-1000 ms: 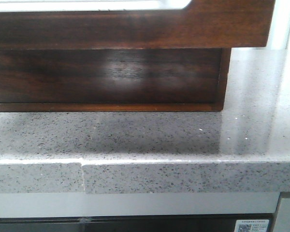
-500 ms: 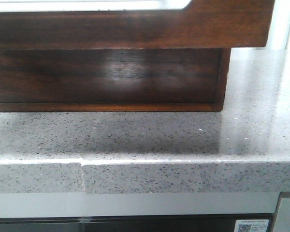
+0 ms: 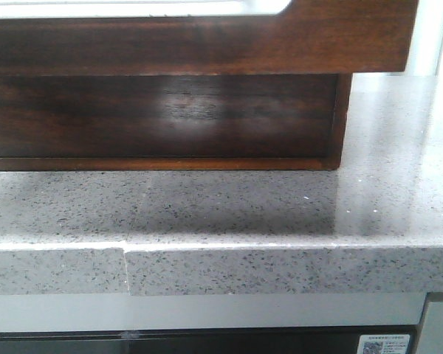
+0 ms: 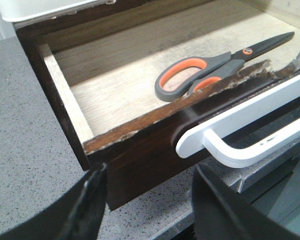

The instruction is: Put scissors in drawer with both arms

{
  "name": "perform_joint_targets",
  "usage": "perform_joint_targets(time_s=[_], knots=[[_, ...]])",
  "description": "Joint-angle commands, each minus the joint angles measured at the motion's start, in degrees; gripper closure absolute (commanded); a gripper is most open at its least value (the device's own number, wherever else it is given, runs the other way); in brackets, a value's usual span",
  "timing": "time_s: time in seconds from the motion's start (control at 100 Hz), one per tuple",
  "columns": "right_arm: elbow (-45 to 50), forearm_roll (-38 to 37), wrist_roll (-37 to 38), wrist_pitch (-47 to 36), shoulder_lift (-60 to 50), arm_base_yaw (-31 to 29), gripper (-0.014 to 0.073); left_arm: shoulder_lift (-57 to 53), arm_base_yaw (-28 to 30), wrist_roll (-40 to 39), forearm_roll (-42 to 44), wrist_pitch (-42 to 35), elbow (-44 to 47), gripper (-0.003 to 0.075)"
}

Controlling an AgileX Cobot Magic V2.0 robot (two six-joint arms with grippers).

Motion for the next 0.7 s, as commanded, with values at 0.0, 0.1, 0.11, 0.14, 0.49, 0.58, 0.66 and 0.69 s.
perform_joint_targets(time_s=[0.0,0.1,0.11,0.14,0.49,0.58,0.66,0.69], knots=[[-1.3,1.1,0.0,-4.3,-0.3,-0.4,0.0566,0.9,-0.5,-0.6,-1.0,-4.3,-1.7,0.0438],[-1.3,1.1,0.0,-4.3,-0.3,-0.4,0.0661,0.9,-0.5,-0.6,-1.1,-4.2,-1.7,0.0543],[-1.3,1.1,0.0,-4.3,-0.3,-0.4,0.0664,0.9,-0.5,-0.6,-1.1,-4.2,-1.7,0.0551],[-1.3,1.1,0.0,-4.3,-0.3,-0.4,0.0662,0.9,-0.5,-0.6,-1.1,-4.2,-1.7,0.0579],[-1.3,1.1,0.0,-4.4,-0.3,-0.4,0.0662,0.9,-0.5,-0.6,-1.1,-4.1,-1.7,0.0741],[-1.3,1.1,0.0,-4.4,-0.3,-0.4,0.0662,0.9,-0.5,-0.6,-1.1,-4.1,-1.7,0.0741],[-1.3,1.1,0.0,-4.4,-0.3,-0.4,0.0662,0.9,-0.5,-0.6,-1.1,-4.1,-1.7,0.0741],[-1.3,1.1,0.0,-4.4,-0.3,-0.4,0.0662,0.9,-0.5,-0.6,-1.1,-4.1,-1.7,0.0741]])
